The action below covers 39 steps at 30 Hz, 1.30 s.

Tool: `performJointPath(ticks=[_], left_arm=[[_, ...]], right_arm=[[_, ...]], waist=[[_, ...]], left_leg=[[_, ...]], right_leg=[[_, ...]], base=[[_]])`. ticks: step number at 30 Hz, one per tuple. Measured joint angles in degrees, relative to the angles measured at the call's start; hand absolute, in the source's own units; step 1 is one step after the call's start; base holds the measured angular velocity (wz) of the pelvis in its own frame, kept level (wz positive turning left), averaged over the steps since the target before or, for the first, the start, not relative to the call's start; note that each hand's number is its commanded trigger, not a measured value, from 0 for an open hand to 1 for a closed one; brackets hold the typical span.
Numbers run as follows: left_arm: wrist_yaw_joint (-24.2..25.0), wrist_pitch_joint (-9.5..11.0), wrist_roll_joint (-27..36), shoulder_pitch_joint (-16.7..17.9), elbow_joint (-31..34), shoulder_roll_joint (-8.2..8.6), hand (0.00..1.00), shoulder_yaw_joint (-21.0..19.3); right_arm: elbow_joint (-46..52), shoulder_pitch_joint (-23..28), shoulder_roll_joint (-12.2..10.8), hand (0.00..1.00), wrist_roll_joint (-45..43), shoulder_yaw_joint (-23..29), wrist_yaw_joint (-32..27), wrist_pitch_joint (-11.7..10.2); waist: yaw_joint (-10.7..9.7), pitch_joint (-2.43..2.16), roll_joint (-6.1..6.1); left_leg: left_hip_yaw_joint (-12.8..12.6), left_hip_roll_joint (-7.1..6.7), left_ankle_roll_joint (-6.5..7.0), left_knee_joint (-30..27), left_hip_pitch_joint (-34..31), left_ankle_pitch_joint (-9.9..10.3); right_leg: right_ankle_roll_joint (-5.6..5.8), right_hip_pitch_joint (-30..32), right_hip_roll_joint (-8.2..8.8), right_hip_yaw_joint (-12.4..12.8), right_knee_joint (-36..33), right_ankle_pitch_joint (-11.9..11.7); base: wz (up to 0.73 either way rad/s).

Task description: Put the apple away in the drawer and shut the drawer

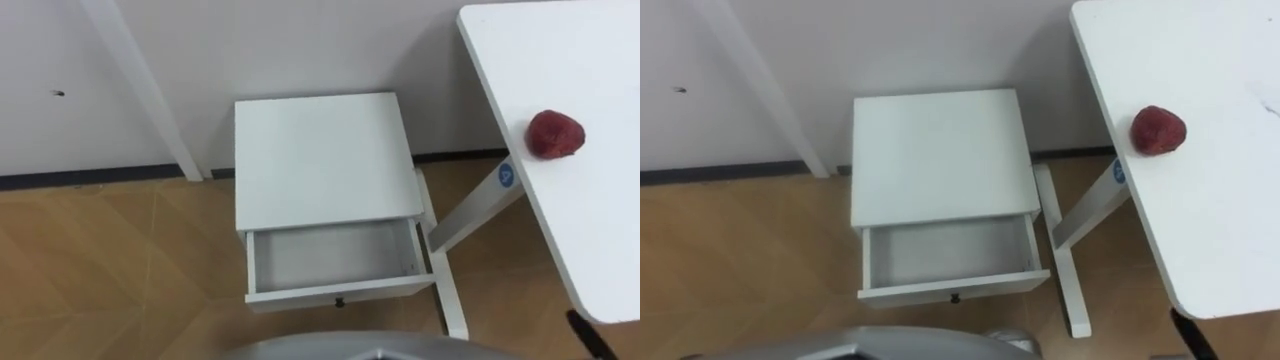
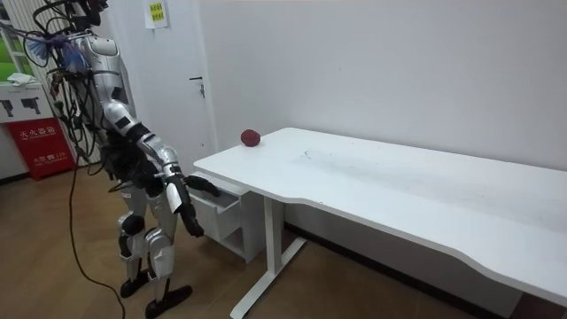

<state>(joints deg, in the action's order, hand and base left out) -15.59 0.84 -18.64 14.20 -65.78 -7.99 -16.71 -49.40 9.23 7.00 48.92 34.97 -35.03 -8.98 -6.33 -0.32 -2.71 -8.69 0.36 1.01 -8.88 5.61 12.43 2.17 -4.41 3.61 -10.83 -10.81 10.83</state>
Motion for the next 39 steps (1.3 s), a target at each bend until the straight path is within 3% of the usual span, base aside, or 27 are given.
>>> performJointPath(ticks=[5, 11, 17, 23, 29, 32, 39], left_arm=[[0.0, 0.7, 0.6, 0.4, 0.7, 0.02, 0.00, 0.2], [0.5, 0.9, 0.6, 0.6, 2.5, -0.03, 0.00, 1.3], [1.6, 1.3, 0.5, -0.1, 3.6, -1.00, 0.00, 2.6], [1.5, 1.9, 0.6, -0.4, 2.9, -1.14, 0.00, 5.9], [1.3, 1.9, 0.5, -0.6, 2.6, -1.18, 0.00, 9.2], [1.6, 2.0, 0.5, -0.7, 2.7, -1.14, 0.00, 11.5], [1.6, 2.0, 0.7, 0.2, 2.7, -1.11, 0.00, 12.1]], right_arm=[[5.8, -0.3, 0.2, 0.00, -0.6, 0.1, -7.2, -1.2], [12.4, 0.4, 0.3, 0.00, -7.8, -0.1, -17.8, -1.5], [23.8, 0.9, 0.5, 0.00, -22.2, -0.5, -25.0, -5.3], [35.3, 1.2, 1.5, 0.00, -34.5, -6.0, -29.8, -7.9], [39.5, 0.8, 2.0, 0.00, -49.7, -10.4, -29.6, -8.0], [43.4, 1.1, 2.0, 0.00, -49.7, -13.9, -26.4, -7.8], [46.5, 1.0, 2.2, 0.00, -49.5, -19.0, -17.3, -7.8]], waist=[[0.0, 0.00, 0.13], [0.3, 0.05, 0.57], [0.2, 0.17, 0.70], [1.3, 0.17, 0.85], [2.6, 0.27, 1.34], [3.3, 0.24, 1.40], [4.6, 0.42, 1.04]], left_leg=[[-0.4, 0.03, 0.01, 0.0, -0.4, 0.0], [-0.6, 0.01, 0.02, 0.2, -1.3, 0.0], [-0.9, -0.04, 0.11, -0.3, -2.3, -0.1], [-0.8, 0.02, 0.10, -0.2, -2.2, -0.1], [-0.9, 0.08, 0.10, -0.3, -1.9, -0.1], [-1.2, 0.14, 0.10, -0.3, -1.7, -0.1], [-1.4, 0.15, 0.10, -0.2, -1.5, -0.1]], right_leg=[[0.00, 1.0, -0.07, 0.7, -0.7, 0.0], [0.00, 2.2, -0.10, 1.0, -0.9, 0.0], [0.00, 3.5, -0.04, 1.3, -1.6, 0.0], [-0.02, 3.5, -0.11, 1.4, -1.6, 0.0], [-0.03, 3.3, -0.13, 1.4, -1.6, 0.0], [-0.03, 3.3, -0.14, 1.6, -1.7, 0.0], [-0.06, 3.2, -0.14, 1.8, -1.7, 0.0]], base=[[-0.05], [-0.02], [-0.03], [0.00], [0.00], [-0.04], [-0.01]])
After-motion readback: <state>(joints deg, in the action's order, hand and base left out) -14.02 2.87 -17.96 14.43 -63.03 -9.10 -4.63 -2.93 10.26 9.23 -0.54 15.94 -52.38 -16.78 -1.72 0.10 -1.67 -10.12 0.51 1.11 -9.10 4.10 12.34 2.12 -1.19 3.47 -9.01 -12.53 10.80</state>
